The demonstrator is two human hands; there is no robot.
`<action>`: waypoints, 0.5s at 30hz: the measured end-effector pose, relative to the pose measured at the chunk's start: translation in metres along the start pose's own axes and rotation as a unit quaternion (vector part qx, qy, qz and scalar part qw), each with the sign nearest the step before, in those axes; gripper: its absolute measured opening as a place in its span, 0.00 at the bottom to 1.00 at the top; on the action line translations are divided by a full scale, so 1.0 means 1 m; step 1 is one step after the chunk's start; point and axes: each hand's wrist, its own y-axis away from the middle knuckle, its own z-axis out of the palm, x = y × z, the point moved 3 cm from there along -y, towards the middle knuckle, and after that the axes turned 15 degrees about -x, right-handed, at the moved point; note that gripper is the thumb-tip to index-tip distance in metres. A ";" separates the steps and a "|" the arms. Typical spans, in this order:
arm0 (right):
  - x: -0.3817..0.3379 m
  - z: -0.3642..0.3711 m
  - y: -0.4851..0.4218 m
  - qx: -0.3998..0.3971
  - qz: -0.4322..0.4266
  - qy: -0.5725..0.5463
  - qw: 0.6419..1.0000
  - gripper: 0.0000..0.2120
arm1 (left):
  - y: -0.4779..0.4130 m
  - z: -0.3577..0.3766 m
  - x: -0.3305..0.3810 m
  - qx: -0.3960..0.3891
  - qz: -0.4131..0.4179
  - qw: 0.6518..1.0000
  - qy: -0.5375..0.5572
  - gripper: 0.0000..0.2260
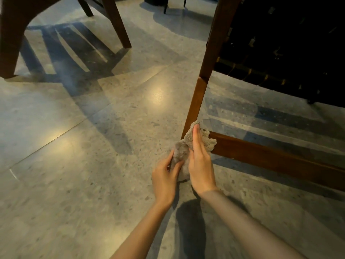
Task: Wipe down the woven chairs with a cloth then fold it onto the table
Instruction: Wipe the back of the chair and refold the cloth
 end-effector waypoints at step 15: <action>0.030 -0.067 -0.058 -0.247 -0.009 0.313 0.917 0.25 | -0.034 0.011 0.022 0.006 0.155 0.918 -0.365 0.31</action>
